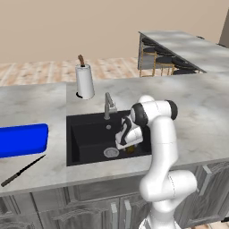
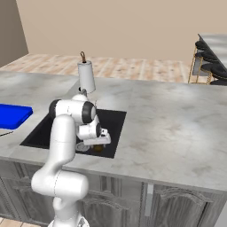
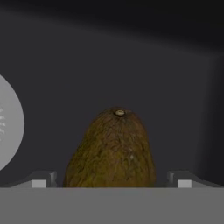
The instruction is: Pick up all produce items and place them in the sink. Turn on the sink faucet to wash them. Then turn the sink off and put them in the tray.
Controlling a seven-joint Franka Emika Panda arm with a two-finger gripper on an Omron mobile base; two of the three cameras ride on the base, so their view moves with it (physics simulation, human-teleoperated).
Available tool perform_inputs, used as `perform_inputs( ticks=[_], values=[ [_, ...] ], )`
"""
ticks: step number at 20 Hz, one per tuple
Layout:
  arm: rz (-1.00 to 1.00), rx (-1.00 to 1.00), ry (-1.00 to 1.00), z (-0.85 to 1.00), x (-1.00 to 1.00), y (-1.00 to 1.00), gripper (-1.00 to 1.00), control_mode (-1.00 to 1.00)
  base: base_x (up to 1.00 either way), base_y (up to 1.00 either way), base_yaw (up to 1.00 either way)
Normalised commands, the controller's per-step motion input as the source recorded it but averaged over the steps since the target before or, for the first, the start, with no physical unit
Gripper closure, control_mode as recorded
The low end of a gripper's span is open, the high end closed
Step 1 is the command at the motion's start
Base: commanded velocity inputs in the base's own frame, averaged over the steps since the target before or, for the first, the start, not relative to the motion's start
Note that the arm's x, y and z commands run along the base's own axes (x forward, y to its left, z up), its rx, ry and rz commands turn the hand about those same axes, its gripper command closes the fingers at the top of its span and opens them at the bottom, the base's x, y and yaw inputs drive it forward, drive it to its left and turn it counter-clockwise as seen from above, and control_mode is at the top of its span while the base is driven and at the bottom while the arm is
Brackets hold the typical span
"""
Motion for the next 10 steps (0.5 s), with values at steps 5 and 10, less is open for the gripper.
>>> perform_inputs(
  ticks=[5,10],
  values=[
    [0.02,0.0,0.0,-0.09,0.0,0.0,1.0,-1.0,0.0,0.0,0.0],
    [0.0,0.0,-0.01,0.0,0.0,-0.01,1.0,-1.0,0.0,0.0,0.0]
  ],
)
